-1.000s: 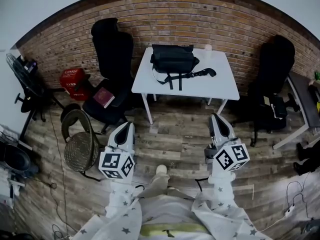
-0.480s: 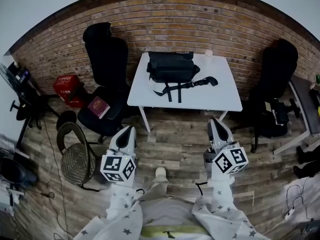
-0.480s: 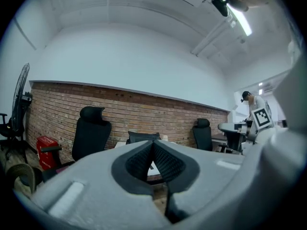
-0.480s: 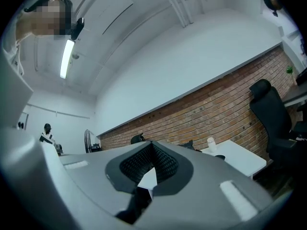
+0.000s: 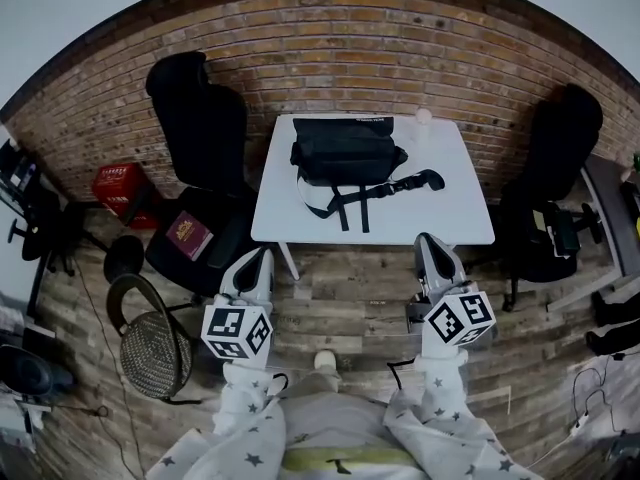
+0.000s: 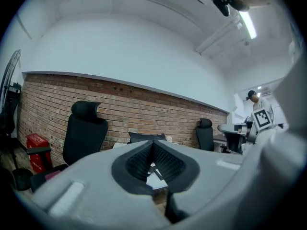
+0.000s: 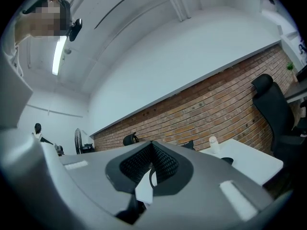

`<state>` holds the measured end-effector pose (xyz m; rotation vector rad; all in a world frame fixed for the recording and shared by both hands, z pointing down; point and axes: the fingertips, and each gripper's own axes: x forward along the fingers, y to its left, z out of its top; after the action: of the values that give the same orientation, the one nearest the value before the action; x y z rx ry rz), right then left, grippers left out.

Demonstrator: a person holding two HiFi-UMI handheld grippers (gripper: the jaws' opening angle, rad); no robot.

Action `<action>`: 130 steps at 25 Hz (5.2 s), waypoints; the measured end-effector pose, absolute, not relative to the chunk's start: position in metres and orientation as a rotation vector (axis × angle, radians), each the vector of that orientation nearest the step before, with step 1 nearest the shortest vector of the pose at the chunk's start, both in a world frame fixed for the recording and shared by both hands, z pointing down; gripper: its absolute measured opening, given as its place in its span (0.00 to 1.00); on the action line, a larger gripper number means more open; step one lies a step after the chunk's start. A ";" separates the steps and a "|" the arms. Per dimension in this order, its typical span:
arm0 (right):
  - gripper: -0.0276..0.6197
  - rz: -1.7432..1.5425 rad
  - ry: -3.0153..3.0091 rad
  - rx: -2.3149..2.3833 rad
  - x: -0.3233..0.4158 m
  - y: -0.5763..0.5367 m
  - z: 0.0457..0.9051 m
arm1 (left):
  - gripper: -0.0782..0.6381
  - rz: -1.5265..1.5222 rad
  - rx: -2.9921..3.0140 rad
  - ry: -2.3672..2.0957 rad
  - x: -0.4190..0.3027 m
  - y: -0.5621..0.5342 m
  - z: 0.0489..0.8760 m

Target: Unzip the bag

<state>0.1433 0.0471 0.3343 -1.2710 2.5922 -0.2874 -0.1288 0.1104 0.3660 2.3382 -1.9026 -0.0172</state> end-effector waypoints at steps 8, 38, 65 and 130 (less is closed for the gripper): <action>0.05 -0.304 2.596 -1.306 0.112 0.008 0.342 | 0.11 -0.008 2.358 -1.840 -0.155 0.056 0.375; 0.05 -0.439 2.695 -1.144 0.028 -0.189 0.372 | 0.11 0.028 2.231 -1.848 -0.202 -0.112 0.415; 0.14 -0.652 3.071 -0.726 -0.102 -0.233 0.473 | 0.18 0.099 2.267 -1.628 -0.213 -0.237 0.448; 0.07 -0.514 3.331 -1.195 -0.083 -0.242 0.538 | 0.36 0.280 2.457 -1.437 -0.132 -0.291 0.479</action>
<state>-0.0828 -0.2418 0.5380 -1.1951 3.3314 -0.5140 -0.1315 -0.2906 0.4794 2.4569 -1.4369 0.2797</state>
